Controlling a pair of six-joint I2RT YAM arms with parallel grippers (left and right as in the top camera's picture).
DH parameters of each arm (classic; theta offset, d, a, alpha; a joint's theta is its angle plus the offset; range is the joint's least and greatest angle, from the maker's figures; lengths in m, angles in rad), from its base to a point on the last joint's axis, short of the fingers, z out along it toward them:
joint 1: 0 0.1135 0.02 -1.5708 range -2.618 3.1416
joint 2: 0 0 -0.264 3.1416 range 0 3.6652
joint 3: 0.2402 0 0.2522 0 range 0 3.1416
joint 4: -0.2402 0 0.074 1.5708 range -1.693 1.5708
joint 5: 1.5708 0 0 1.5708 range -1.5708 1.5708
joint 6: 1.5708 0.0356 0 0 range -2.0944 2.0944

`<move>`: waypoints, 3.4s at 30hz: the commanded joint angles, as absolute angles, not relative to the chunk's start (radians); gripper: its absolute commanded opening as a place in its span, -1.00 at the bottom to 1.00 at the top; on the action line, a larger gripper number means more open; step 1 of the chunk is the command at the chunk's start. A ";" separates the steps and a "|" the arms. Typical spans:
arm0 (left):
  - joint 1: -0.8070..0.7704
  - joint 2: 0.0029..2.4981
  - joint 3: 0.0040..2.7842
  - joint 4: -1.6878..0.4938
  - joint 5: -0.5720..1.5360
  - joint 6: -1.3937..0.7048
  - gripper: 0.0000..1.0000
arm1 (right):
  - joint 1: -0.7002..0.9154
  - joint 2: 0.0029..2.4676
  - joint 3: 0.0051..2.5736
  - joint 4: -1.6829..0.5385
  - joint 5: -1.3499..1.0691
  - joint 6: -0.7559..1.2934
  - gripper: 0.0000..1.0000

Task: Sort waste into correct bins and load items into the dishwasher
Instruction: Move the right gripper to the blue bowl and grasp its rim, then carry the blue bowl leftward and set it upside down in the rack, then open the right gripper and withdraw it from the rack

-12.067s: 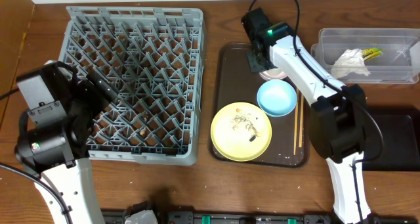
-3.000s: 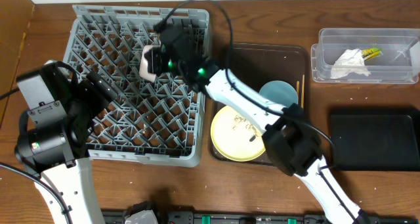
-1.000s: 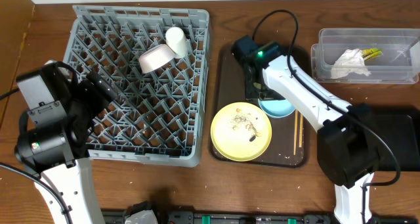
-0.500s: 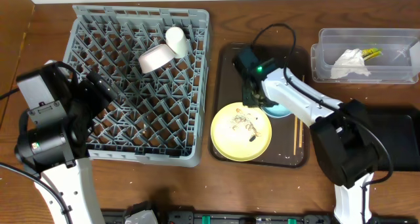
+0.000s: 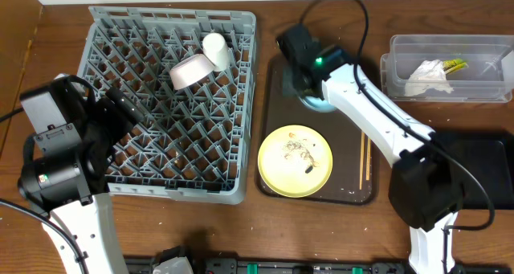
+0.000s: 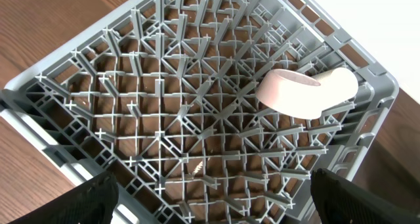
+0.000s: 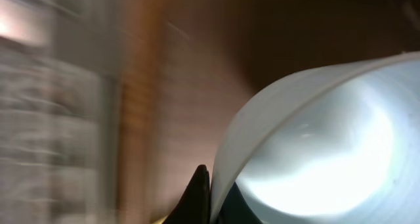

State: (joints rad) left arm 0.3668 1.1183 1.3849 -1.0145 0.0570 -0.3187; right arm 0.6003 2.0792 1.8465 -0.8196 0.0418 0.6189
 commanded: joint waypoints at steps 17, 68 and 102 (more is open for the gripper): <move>0.372 1.119 1.390 -1.017 0.060 -0.331 0.89 | 0.927 2.254 1.867 0.207 -0.492 0.800 -0.98; 0.372 1.119 1.390 -1.017 0.060 -0.331 0.89 | 0.933 2.470 1.867 0.384 -0.560 1.084 -0.97; 0.372 1.119 1.390 -1.017 0.060 -0.331 0.89 | 0.776 1.738 1.867 -0.850 0.219 0.604 0.98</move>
State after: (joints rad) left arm 0.3668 1.1183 1.3849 -1.0149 0.0570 -0.3187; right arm 0.8227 1.7996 1.8637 -0.7502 0.0982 0.6529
